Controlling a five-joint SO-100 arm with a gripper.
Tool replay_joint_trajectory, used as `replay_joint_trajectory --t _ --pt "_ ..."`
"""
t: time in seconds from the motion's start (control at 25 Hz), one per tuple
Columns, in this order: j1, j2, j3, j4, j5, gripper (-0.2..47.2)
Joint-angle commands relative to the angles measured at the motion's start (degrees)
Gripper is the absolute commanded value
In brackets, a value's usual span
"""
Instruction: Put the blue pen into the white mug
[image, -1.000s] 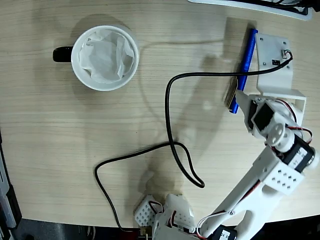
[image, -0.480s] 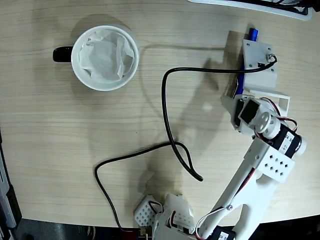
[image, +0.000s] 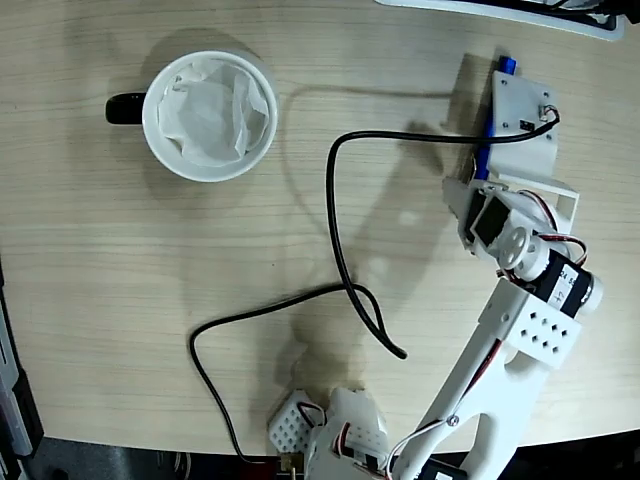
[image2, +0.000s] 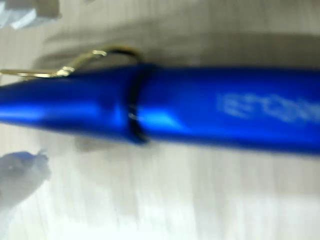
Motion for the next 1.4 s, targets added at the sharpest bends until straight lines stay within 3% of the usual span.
replay_joint_trajectory --t 0.0,0.48,0.68,0.76,0.88,1.36 --pt "-0.4 4.5 1.1 -0.2 -0.4 19.0" --pt "-0.7 4.3 5.2 -3.3 -0.4 16.6" --pt "-0.6 4.0 5.2 -3.4 -0.4 9.0" --pt "-0.6 4.0 5.2 -3.4 -0.4 3.6" --pt "-0.7 4.0 5.2 -3.4 -0.4 0.4" --pt "-1.1 6.7 5.2 -1.0 1.7 0.1"
